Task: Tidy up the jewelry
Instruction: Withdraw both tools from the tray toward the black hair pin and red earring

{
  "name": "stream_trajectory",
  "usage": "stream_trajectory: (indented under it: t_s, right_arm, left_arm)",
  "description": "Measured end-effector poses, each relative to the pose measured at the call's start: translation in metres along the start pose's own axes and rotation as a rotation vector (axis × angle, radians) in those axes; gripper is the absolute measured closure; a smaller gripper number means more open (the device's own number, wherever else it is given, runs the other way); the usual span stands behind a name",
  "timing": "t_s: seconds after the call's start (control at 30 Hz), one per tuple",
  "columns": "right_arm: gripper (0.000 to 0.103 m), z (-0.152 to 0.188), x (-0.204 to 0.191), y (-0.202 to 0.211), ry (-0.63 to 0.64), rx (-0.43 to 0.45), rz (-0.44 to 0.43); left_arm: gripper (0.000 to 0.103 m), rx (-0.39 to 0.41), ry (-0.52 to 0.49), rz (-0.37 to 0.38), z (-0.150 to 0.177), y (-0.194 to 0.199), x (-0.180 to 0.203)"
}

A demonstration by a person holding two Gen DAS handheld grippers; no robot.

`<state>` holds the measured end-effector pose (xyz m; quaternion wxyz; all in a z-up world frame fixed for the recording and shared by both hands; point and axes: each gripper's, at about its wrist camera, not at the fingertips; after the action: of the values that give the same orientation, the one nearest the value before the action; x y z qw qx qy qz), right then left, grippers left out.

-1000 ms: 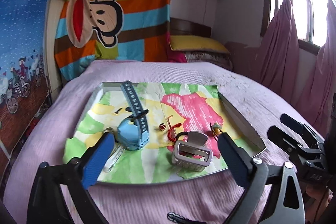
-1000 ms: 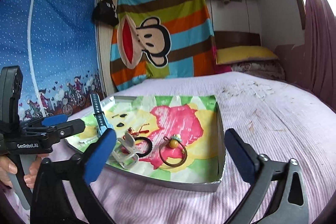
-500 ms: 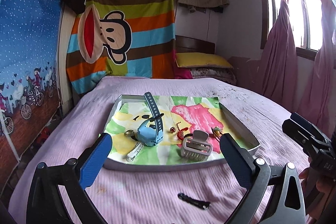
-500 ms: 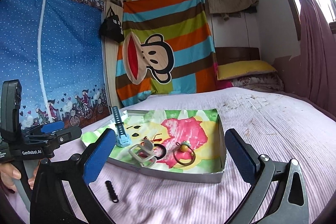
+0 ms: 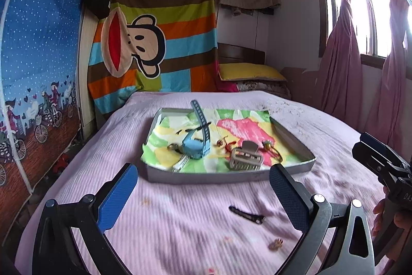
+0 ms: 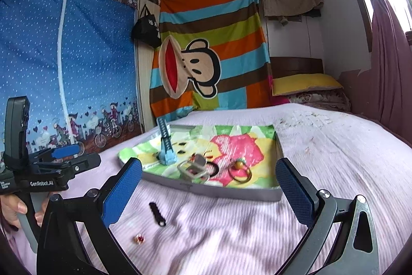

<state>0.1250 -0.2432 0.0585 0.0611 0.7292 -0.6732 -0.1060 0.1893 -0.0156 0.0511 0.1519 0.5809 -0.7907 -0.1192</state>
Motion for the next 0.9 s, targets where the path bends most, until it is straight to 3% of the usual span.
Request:
stream_trajectory:
  t_s: [0.53,0.9]
  right_arm:
    - [0.001,0.045,-0.023,-0.023,0.048,-0.176,-0.091]
    - [0.004,0.068,-0.044,-0.046,0.101,-0.302,-0.169]
  left_arm:
    - [0.000,-0.143,0.060,-0.026,0.032,-0.013,-0.031]
    - [0.000,-0.251,0.096,0.026,0.033,-0.039,-0.037]
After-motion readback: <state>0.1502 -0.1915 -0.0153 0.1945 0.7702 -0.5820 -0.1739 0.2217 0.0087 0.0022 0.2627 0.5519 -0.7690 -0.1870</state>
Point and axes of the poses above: each gripper's, at about its wrist camera, not at the fingertips, and y roughly against the way its jaws point, x to its right, z to its underside
